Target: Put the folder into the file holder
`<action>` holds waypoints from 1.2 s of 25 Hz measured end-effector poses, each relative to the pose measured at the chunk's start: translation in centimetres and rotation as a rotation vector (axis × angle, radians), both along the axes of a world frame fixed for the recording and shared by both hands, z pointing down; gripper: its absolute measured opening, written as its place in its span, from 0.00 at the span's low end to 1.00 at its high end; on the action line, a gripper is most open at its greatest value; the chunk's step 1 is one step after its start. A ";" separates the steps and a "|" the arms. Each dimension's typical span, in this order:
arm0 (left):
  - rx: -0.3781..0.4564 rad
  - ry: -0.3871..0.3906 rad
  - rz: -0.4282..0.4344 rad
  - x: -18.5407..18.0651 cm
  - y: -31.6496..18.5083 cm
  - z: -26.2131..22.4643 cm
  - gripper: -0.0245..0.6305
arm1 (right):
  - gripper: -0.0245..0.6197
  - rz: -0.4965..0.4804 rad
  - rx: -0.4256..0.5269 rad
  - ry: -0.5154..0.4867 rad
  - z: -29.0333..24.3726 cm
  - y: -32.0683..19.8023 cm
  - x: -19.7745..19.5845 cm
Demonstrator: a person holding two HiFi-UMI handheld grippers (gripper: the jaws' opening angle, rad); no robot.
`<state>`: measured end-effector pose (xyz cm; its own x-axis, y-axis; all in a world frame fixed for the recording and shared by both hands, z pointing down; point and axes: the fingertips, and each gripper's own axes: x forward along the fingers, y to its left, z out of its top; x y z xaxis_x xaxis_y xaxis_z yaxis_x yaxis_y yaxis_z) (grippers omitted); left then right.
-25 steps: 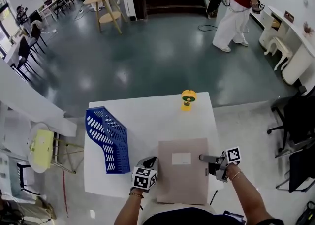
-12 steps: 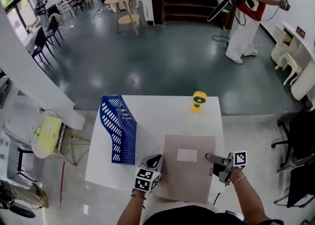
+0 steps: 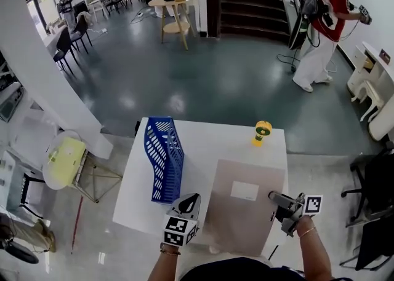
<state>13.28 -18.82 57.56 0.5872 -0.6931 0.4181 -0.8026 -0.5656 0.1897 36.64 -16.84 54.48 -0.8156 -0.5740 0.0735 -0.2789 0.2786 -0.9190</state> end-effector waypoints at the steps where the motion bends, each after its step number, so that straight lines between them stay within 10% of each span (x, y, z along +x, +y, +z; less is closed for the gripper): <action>1: 0.010 0.004 0.001 -0.5 0.0 -0.5 0.03 | 0.47 0.009 0.013 -0.015 -0.9 0.0 -0.5; 30: 0.149 -0.016 0.043 -23.7 -0.6 -6.9 0.03 | 0.47 0.335 0.412 0.157 -20.5 2.7 -20.1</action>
